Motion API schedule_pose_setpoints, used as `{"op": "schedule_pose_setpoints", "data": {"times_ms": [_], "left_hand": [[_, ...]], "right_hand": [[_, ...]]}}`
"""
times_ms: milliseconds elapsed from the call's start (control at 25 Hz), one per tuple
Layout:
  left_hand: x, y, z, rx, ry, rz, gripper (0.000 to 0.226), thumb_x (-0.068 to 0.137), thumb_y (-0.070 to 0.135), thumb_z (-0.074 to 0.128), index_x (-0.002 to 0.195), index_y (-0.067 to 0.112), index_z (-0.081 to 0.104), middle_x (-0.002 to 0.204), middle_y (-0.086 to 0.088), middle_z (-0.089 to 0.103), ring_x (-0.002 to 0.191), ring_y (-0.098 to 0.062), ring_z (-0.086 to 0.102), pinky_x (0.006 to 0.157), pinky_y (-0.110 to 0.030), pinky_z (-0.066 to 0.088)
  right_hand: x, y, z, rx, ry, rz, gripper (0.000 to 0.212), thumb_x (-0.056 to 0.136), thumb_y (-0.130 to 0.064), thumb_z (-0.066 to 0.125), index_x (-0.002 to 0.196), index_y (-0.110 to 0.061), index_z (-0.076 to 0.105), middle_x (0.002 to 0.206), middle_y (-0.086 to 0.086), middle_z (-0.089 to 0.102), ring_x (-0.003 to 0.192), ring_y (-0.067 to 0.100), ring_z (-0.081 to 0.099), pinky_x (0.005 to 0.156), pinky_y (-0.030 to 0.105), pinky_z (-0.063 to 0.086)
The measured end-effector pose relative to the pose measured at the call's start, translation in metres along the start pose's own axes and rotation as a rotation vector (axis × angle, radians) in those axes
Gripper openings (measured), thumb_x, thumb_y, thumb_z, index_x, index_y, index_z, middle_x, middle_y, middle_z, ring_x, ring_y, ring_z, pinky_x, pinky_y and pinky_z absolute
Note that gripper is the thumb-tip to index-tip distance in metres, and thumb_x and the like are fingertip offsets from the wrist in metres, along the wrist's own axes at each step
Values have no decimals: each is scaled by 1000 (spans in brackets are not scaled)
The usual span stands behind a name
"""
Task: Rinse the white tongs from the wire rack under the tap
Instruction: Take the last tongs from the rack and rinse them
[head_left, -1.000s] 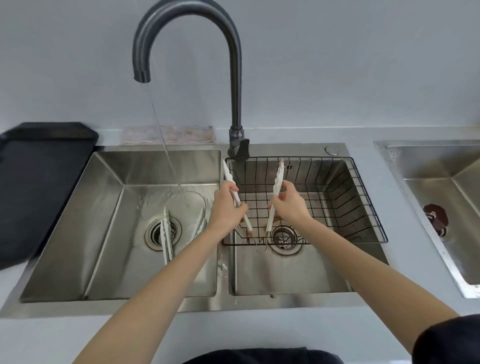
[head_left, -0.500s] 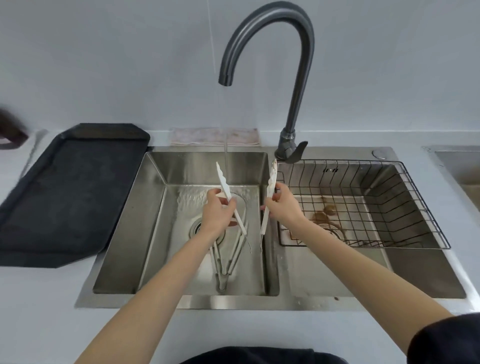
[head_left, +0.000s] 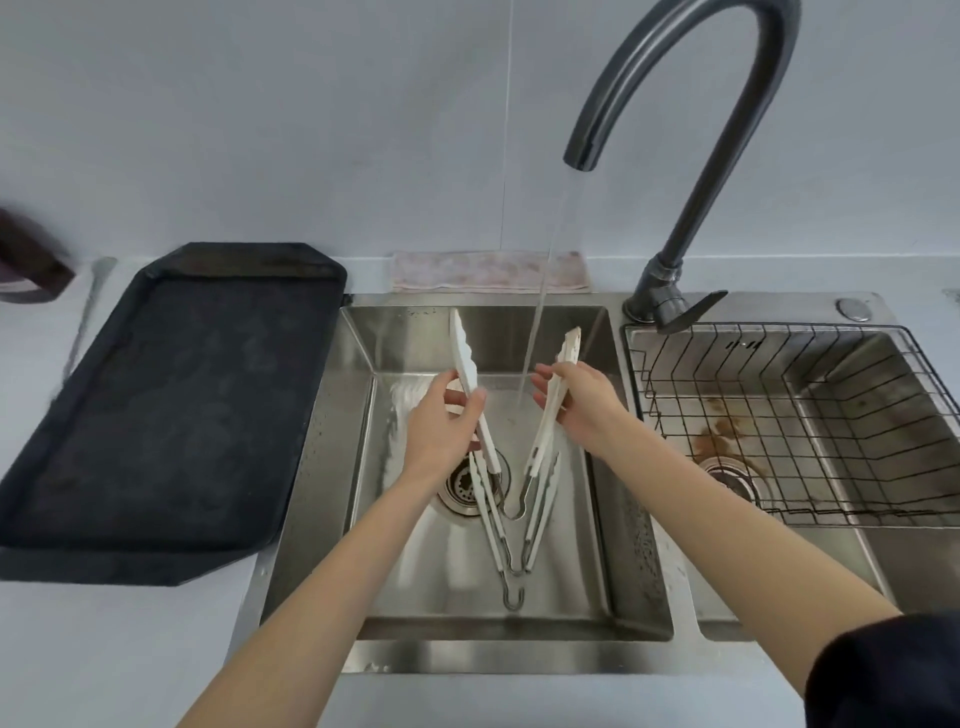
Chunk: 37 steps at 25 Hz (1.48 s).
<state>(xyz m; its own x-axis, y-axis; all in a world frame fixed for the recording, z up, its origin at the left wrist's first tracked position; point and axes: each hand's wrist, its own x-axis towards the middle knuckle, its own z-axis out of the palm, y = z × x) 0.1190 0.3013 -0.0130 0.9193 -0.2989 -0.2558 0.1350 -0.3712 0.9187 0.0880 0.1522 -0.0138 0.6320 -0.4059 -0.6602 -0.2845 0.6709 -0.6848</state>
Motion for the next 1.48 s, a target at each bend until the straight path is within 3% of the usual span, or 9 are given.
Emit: {"op": "schedule_pose_setpoints", "data": {"times_ms": [240,360,440,600,800,1000,1200,1400,1480], "left_hand": [[22,8,-12,-103,41,51,43,87,23,62,127,21,49,81,10,52,67,-5,56,51,-19,56],[28,3,-14,-69,70,91,40,85,24,64,123,25,51,80,14,53,67,-3,56,71,-40,59],[30,-1,-13,-68,94,83,42,84,24,65,124,26,50,81,16,53,64,3,56,76,-43,57],[28,-4,-10,-147,96,73,33,86,23,63,114,31,48,81,12,53,69,-5,57,75,-42,56],[27,-15,-5,-317,127,-176,30,92,25,53,120,15,50,78,5,54,64,-7,57,56,-22,55],[22,-22,-3,-405,74,-352,16,96,23,44,106,13,52,77,-1,54,61,-11,57,42,-15,51],[20,-22,1,-320,-16,-360,18,97,22,42,110,14,51,76,0,57,67,-13,59,65,-31,55],[18,-25,4,-314,-77,-333,17,97,22,40,112,19,48,79,-1,59,71,-11,62,56,-23,58],[20,-29,3,-337,-90,-374,15,98,21,39,106,16,51,83,-1,61,73,-12,62,54,-21,58]], "right_hand": [[27,2,18,21,-144,1,16,99,-13,39,101,-8,54,121,12,56,114,23,55,88,32,49],[40,6,25,66,-166,23,19,100,-13,38,96,-9,56,110,8,59,99,18,60,81,29,50],[46,9,27,76,-147,31,18,99,-14,40,100,-7,56,103,5,61,92,15,61,80,29,51],[51,13,31,80,-91,63,24,96,-25,47,111,-7,53,86,4,59,76,13,60,65,24,52],[44,5,35,76,-23,79,20,89,-30,59,86,-11,53,65,0,50,50,7,53,41,15,48],[33,-3,36,47,-106,79,22,92,-31,55,78,-14,52,52,-3,49,37,4,46,37,13,42],[28,-3,37,-59,-45,54,36,87,-52,53,74,-19,47,42,-8,36,28,3,29,29,15,24],[26,-5,31,-147,17,19,46,85,-63,46,62,-23,46,42,-8,32,31,5,28,31,16,26],[25,-5,31,-158,-63,-37,37,90,-52,48,79,-17,55,48,-6,41,36,6,35,36,16,31]]}}
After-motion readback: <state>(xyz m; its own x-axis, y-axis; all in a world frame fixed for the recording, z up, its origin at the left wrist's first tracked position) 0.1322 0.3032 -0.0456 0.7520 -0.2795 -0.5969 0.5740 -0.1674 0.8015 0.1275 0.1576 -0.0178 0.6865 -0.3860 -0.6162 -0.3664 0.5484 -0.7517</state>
